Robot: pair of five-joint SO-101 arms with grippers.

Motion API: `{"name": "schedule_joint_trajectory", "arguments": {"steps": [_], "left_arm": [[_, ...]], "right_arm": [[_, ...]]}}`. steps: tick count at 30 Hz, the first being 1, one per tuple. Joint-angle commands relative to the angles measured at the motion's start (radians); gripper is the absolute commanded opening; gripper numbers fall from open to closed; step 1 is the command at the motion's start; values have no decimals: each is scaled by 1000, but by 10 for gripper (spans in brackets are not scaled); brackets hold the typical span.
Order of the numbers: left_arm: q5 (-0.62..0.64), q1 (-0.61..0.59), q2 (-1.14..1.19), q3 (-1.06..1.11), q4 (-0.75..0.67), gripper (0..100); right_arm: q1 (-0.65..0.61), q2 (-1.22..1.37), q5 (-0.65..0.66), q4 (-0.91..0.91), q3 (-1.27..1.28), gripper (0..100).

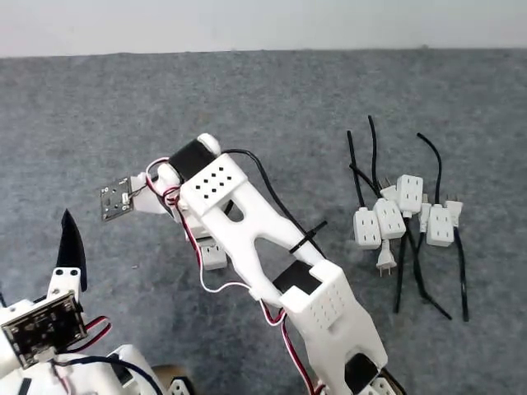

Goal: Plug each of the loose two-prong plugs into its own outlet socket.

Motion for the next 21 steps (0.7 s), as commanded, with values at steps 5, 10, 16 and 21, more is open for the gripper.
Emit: {"name": "schedule_joint_trajectory", "arguments": {"steps": [5, 10, 16, 21], "left_arm": [[-3, 2, -15, -30, 8, 354], [-3, 2, -15, -28, 8, 354], [-3, 2, -15, -28, 8, 354], [-3, 2, -15, -28, 23, 354]], "right_arm": [[-10, -154, -11, 44, 49, 8], [-10, -211, -9, 44, 140, 8], [-8, -219, -5, 41, 193, 8], [-8, -219, 38, 36, 195, 8]]}}
